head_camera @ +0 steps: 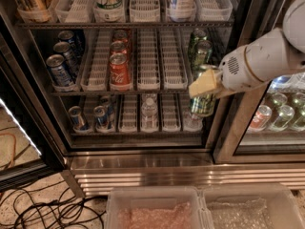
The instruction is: Pick green can from middle shelf of fridge
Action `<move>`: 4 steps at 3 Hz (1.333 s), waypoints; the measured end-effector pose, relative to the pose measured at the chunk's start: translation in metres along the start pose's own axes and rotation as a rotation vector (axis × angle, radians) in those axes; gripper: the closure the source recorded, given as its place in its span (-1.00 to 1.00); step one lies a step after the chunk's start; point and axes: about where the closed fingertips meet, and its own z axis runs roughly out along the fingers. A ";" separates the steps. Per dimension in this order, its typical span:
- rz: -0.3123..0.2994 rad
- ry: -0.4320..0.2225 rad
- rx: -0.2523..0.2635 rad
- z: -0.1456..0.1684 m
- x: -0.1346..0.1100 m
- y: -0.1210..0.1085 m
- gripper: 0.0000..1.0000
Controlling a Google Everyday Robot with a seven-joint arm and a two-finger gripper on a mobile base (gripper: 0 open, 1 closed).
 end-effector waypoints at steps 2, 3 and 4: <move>0.061 0.288 -0.185 -0.014 0.088 0.056 1.00; 0.110 0.375 -0.259 -0.018 0.113 0.069 1.00; 0.109 0.381 -0.264 -0.019 0.114 0.071 1.00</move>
Offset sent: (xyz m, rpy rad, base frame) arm -0.1525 0.0417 -0.0196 0.1373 0.4786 0.2411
